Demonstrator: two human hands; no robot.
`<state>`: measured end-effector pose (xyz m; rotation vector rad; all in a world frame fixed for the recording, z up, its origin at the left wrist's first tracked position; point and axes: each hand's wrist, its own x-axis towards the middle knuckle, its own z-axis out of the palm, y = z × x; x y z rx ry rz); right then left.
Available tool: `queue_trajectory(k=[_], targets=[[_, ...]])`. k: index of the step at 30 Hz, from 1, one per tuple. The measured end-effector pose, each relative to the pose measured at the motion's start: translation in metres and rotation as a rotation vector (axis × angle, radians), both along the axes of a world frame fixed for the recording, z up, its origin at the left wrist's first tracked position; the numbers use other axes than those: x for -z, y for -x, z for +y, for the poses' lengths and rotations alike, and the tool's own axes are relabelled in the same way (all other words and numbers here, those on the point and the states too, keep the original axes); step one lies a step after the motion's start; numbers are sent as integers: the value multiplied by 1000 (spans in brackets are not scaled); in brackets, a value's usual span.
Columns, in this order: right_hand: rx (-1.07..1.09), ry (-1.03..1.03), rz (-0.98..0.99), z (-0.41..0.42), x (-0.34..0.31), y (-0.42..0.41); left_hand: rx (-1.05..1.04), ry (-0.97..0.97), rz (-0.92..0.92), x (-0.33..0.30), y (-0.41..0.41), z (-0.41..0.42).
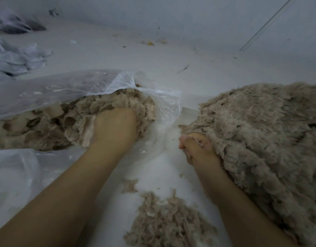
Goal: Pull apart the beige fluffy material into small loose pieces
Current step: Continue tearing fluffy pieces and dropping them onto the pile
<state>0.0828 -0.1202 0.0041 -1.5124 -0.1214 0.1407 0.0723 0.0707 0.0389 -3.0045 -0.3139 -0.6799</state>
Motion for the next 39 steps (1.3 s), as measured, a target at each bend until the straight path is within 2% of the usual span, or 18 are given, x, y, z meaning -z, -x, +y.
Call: queue_trajectory(k=[2,4,8,10,14,19,22,28,34,39], targets=[[4,-10,5,0,0,2,-54,-56,90,1,-1,-1],[23,-11,11,0,1,2,-48,-50,76,-3,1,-5],[59,-36,6,-2,-1,3,56,-7,-134,-11,6,-17],[59,-58,2,-2,-2,4,111,-16,-174,-16,7,-25],[55,-65,-25,-1,-3,4,268,-9,13,-3,-2,-57],[43,-79,-82,-3,0,0,479,227,271,11,-29,-85],[65,-42,-110,-5,4,-2,518,260,333,16,-42,-88],[105,-62,-108,-3,3,-3,556,345,241,15,-34,-90],[197,-54,-63,-2,1,-5,545,345,288,16,-11,-77],[185,-30,-60,0,-1,-3,507,434,188,11,15,-55]])
